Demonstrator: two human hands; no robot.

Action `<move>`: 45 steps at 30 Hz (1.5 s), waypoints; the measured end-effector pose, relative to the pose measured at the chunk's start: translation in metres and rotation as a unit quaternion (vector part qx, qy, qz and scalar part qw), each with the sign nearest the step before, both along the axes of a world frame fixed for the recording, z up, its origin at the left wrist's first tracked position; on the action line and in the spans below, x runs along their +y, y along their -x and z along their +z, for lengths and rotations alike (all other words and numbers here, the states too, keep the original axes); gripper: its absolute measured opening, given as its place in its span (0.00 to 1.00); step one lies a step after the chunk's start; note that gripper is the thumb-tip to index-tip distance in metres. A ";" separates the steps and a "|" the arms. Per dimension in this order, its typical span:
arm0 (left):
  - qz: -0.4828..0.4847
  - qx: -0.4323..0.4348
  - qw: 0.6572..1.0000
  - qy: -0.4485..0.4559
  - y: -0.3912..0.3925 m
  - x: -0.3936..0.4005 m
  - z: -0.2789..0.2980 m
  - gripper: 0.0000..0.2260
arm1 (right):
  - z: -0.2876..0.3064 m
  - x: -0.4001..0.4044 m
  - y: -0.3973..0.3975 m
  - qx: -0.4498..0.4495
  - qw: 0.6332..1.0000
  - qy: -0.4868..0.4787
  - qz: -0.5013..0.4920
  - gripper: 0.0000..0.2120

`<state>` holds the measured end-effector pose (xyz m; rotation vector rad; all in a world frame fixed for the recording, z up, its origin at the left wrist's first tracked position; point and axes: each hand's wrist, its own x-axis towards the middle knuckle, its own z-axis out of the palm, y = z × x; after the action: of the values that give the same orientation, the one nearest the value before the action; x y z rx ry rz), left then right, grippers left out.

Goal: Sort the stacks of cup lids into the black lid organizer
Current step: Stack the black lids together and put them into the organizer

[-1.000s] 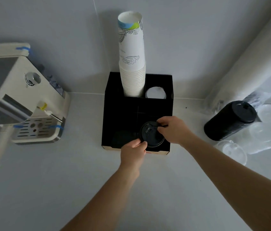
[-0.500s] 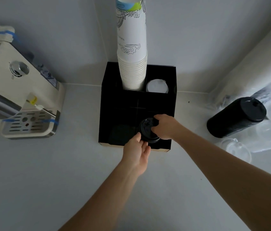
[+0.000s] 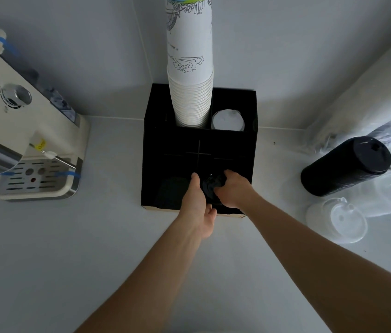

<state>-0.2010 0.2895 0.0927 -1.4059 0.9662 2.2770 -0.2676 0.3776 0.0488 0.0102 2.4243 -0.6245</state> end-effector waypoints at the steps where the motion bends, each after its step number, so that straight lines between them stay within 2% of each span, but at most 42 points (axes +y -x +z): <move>1: -0.005 -0.003 1.000 0.000 0.000 -0.001 0.000 0.35 | -0.001 0.000 -0.001 -0.001 1.000 -0.003 0.005 0.17; 6: -0.002 0.002 1.000 -0.021 -0.001 -0.007 0.001 0.37 | -0.005 0.000 -0.005 -0.009 1.000 0.001 0.005 0.19; 15: -0.011 0.020 1.000 -0.011 -0.010 -0.006 0.008 0.34 | 0.008 0.002 -0.016 0.015 0.999 0.029 -0.017 0.17; 20: -0.023 0.038 0.999 0.012 -0.026 -0.011 0.006 0.32 | 0.027 0.016 -0.029 0.037 0.991 0.110 -0.060 0.10; 24: -0.006 0.074 0.997 0.015 -0.048 -0.025 0.015 0.26 | 0.052 0.040 -0.052 0.004 0.962 0.240 -0.133 0.10; 29: -0.001 0.103 0.993 0.055 -0.077 -0.042 0.027 0.21 | 0.070 0.077 -0.080 -0.058 0.889 0.377 -0.254 0.08; 33: -0.009 0.124 0.990 0.074 -0.088 -0.042 0.038 0.20 | 0.084 0.104 -0.100 -0.052 0.860 0.415 -0.291 0.09; 40: -0.071 0.135 0.984 0.090 -0.087 0.001 0.045 0.17 | 0.094 0.168 -0.121 -0.013 0.847 0.426 -0.319 0.08; 45: -0.132 0.146 0.976 0.097 -0.078 0.046 0.038 0.14 | 0.094 0.222 -0.130 0.015 0.824 0.429 -0.371 0.08</move>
<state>-0.1226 0.3356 0.1306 -0.9498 1.4069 2.2723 -0.1378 0.5997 0.1431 0.5885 1.8837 -2.0180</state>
